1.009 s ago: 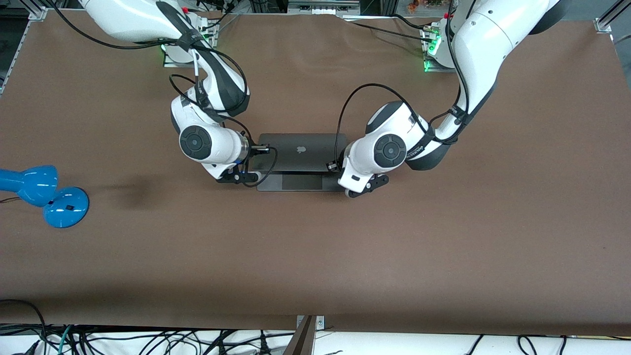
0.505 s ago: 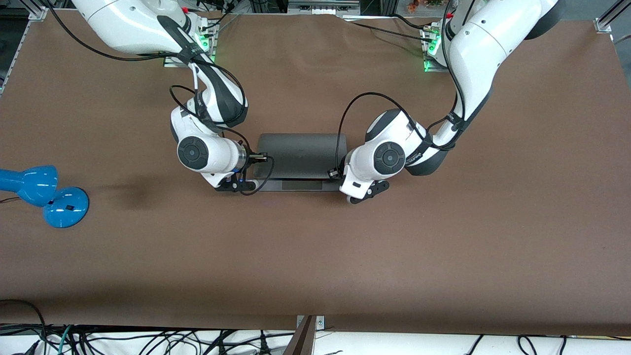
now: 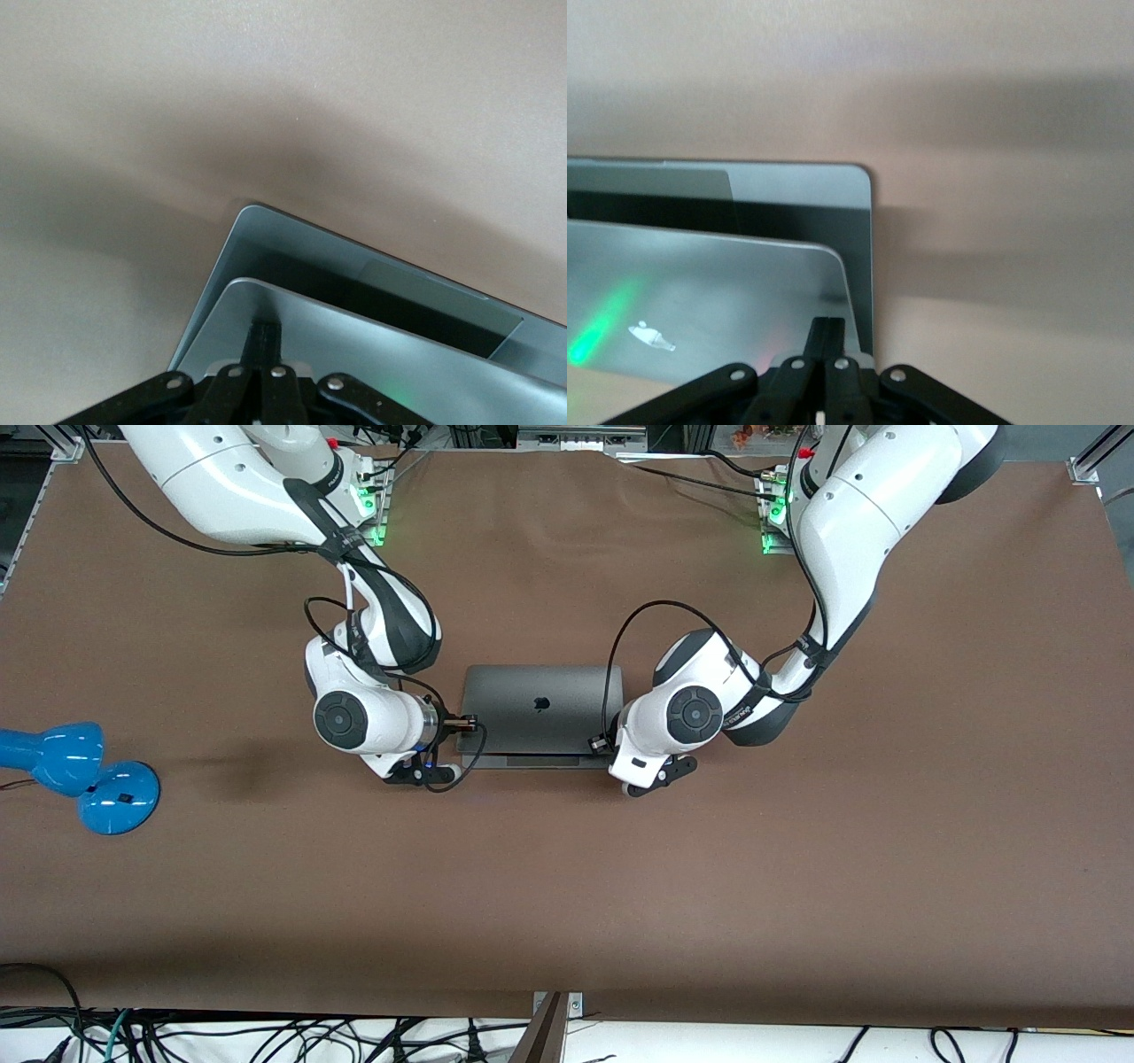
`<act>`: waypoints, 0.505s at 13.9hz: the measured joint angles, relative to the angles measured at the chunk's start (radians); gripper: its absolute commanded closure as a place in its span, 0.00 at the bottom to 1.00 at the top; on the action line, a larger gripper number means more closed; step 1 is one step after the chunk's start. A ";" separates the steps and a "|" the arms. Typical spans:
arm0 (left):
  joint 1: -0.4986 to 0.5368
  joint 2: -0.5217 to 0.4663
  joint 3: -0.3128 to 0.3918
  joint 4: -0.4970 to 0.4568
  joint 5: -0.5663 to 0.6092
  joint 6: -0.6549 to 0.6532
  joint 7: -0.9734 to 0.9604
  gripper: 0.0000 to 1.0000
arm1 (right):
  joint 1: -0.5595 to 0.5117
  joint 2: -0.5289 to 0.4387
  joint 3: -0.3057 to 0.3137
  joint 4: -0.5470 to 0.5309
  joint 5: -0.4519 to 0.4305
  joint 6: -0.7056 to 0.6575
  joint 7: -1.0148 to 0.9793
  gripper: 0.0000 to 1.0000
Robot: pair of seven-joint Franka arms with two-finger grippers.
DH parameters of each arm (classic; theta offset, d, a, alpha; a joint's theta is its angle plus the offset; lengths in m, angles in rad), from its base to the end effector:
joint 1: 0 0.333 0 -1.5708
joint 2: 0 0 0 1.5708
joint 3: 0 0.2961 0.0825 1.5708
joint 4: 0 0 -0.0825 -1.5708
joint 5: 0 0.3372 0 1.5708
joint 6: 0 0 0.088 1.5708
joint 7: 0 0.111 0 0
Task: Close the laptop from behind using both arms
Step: 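Press the screen flat onto the keyboard with both grippers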
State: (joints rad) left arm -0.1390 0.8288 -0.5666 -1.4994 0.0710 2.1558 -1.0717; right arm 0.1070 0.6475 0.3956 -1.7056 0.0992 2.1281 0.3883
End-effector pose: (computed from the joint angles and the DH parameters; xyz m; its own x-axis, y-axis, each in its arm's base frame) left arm 0.5402 -0.3712 0.2384 0.8499 0.4081 -0.3333 0.4641 -0.8793 0.1067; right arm 0.5409 0.2770 0.2394 0.9551 0.0330 -0.2946 -0.0297 -0.9781 -0.2060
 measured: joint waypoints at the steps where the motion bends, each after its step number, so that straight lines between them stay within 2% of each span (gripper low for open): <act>1: -0.001 0.005 0.000 0.001 0.002 0.003 0.000 1.00 | 0.000 0.009 0.000 0.004 0.000 0.016 -0.003 1.00; 7: -0.002 0.010 0.003 0.002 0.002 0.006 0.000 1.00 | 0.001 0.029 -0.002 0.029 0.000 0.028 -0.014 1.00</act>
State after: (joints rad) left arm -0.1406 0.8385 -0.5640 -1.4975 0.0731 2.1620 -1.0717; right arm 0.1076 0.6763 0.3932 -1.6770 0.0990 2.1557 0.3743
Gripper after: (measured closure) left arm 0.991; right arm 0.991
